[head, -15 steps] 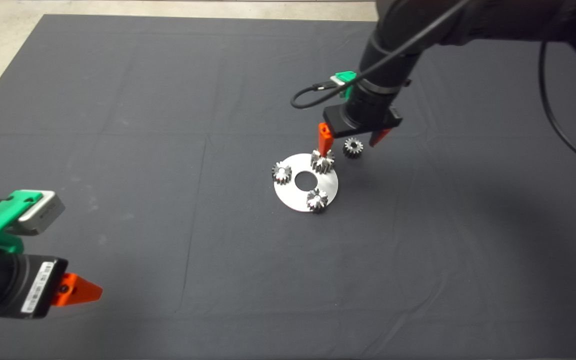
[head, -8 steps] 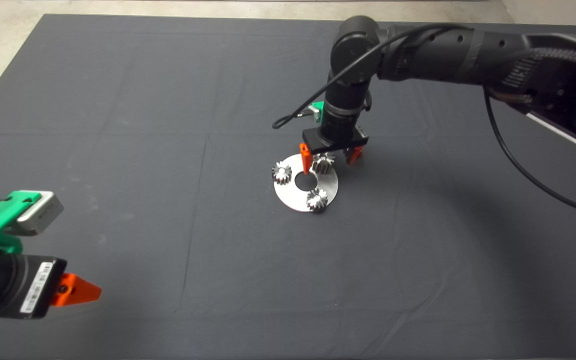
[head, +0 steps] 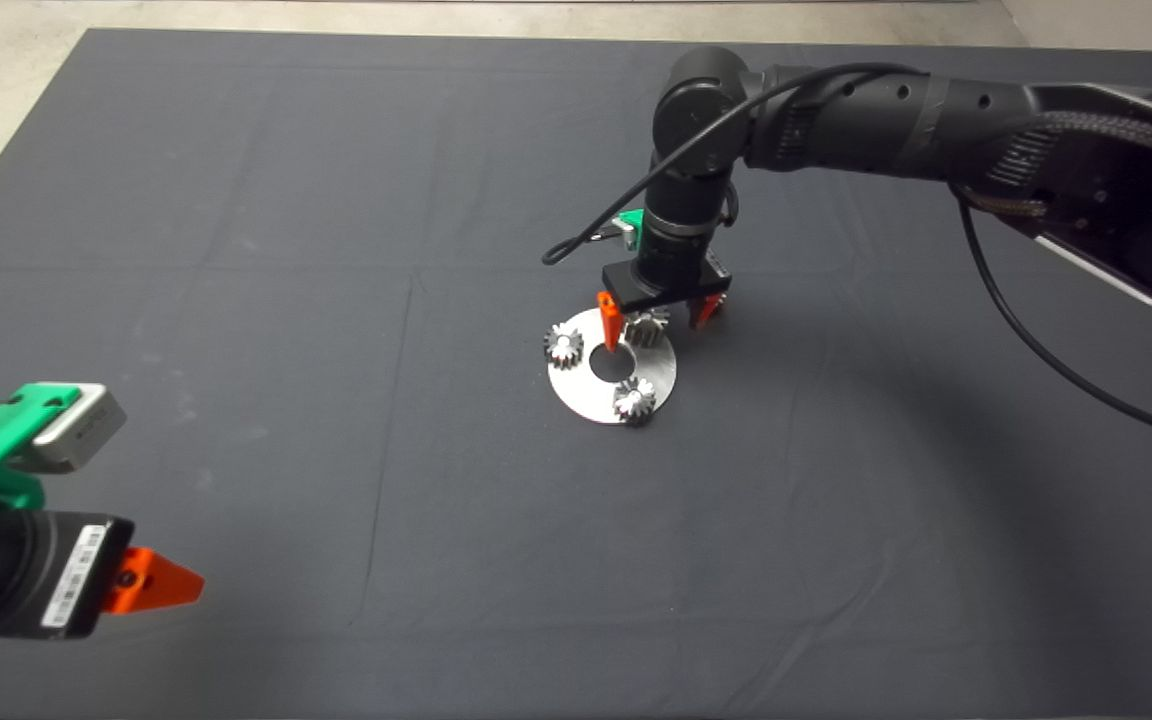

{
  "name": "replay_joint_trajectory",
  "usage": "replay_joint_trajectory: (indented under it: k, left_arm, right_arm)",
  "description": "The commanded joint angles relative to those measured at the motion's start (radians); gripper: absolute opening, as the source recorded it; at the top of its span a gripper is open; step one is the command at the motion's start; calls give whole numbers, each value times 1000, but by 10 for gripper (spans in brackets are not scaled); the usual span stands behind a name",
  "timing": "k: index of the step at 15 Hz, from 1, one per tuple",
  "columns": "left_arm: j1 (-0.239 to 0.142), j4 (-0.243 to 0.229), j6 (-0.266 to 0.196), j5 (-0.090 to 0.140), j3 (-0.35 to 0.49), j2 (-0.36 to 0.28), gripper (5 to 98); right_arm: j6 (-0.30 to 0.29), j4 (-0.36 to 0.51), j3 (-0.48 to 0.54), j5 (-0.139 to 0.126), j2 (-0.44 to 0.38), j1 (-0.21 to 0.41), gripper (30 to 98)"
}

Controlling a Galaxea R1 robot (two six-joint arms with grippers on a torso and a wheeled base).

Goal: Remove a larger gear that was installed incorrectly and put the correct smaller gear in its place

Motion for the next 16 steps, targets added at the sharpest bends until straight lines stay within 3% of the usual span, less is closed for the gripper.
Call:
replay_joint_trajectory:
  k: [1, 11, 12, 16]
  left_arm:
    - [-8, -13, -9, 57, 17, -3, 839]
    - [-7, -11, -9, 56, 14, 0, 839]
    - [-7, -11, -9, 56, 14, 0, 839]
    - [-7, -12, -9, 56, 16, 0, 839]
  right_arm:
    - [-11, -135, 2, -82, 9, 20, 887]
    - [-11, -164, 2, -80, 18, 9, 887]
    - [-11, -164, -3, -80, 18, 8, 928]
    - [-11, -164, 0, -80, 21, -15, 978]
